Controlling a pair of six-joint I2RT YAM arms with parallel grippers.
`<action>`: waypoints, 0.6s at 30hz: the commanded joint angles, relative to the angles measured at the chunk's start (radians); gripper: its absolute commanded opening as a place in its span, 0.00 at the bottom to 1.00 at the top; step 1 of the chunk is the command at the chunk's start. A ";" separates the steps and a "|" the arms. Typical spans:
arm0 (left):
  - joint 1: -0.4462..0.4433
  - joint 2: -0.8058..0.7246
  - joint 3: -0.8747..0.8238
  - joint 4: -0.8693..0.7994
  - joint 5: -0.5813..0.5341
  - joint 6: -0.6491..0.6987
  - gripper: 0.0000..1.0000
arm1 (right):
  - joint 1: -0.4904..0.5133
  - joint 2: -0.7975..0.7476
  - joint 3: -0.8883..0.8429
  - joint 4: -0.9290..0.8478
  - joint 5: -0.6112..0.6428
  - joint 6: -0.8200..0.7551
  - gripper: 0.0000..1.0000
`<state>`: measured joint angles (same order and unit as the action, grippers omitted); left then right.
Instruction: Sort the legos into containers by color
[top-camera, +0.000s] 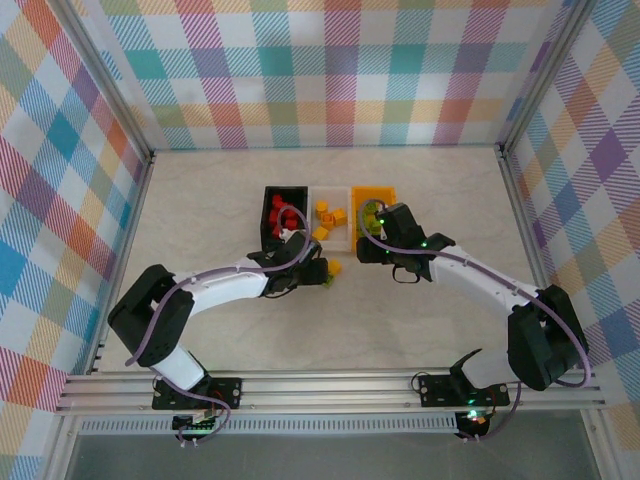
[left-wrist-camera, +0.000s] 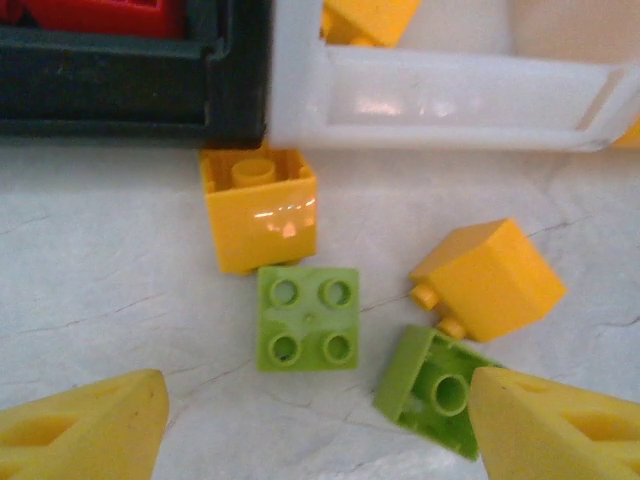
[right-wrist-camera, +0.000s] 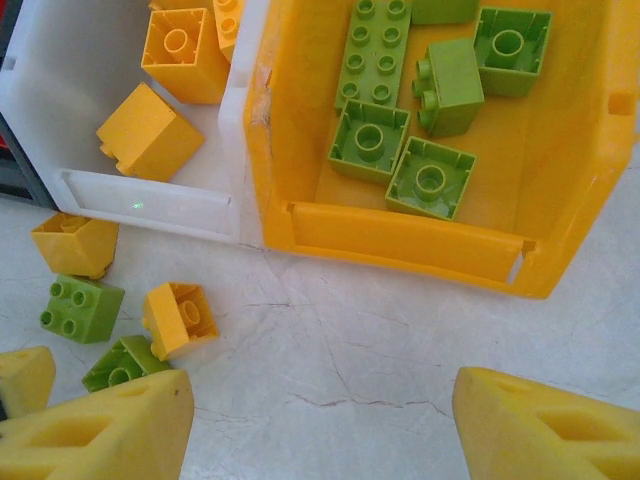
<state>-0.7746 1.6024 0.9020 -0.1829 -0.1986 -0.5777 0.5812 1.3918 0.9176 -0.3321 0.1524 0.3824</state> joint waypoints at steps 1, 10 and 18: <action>0.020 0.037 0.032 0.034 0.006 -0.017 0.79 | -0.003 -0.011 -0.005 0.014 -0.005 0.012 0.70; 0.054 0.153 0.085 -0.001 -0.028 -0.006 0.69 | -0.003 -0.038 -0.005 -0.001 -0.004 0.008 0.70; 0.064 0.117 0.013 -0.049 -0.054 0.005 0.51 | -0.003 -0.045 0.004 0.004 -0.006 0.007 0.70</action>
<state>-0.7219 1.7523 0.9493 -0.1841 -0.2226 -0.5804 0.5812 1.3701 0.9157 -0.3332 0.1524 0.3820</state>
